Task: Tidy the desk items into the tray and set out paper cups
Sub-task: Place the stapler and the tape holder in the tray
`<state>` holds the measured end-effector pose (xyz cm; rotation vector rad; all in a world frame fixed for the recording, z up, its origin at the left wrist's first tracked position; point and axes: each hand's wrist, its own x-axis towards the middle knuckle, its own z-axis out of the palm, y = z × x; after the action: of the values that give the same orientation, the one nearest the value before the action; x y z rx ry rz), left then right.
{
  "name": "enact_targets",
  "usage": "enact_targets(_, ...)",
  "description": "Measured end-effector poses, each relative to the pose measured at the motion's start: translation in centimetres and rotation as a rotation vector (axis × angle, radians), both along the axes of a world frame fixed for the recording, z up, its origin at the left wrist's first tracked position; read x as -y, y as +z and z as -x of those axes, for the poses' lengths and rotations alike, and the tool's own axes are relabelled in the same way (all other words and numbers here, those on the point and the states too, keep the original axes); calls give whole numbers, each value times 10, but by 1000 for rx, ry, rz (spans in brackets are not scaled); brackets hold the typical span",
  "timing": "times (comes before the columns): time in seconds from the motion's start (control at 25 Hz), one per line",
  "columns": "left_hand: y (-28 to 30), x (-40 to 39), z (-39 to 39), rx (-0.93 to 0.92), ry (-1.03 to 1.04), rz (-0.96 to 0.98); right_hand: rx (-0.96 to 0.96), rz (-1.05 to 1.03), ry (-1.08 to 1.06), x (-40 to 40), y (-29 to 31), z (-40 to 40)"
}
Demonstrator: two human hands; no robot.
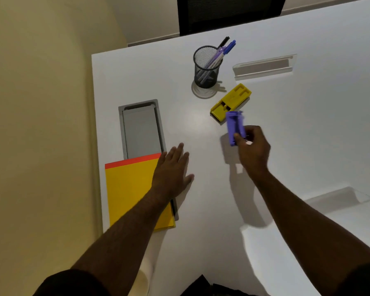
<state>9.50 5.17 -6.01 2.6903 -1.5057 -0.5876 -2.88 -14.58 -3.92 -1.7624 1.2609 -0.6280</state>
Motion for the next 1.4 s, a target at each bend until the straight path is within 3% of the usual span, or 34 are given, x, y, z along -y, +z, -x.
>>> enact_targets(0.12, 3, -34, -13, 88, 276, 194, -7, 32, 298, -30, 2, -46)
enact_targets(0.28, -4, -103, -41, 85, 470, 72, -76, 112, 620, -54, -4, -97)
enact_targets(0.4, -10, -132, -55, -6, 523, -41, -157, 197, 805, -69, -12, -133)
enact_targets(0.72, -18, -141, -57, -89, 525, -7, -358, 608, 1239, -98, -20, -198)
enact_targets(0.88, -24, -142, -54, -78, 530, 11, -368, 677, 1323, -106, -21, -217)
enact_targets(1.16, -36, -142, -52, -54, 543, 49, -402, 587, 1346, -110, -35, -211)
enact_targets(1.28, -39, -142, -50, -40, 565, 68, -351, 548, 1271, -105, -34, -192)
enact_targets(1.4, -40, -140, -46, -6, 588, 110, -291, 619, 1009, -73, -27, -162)
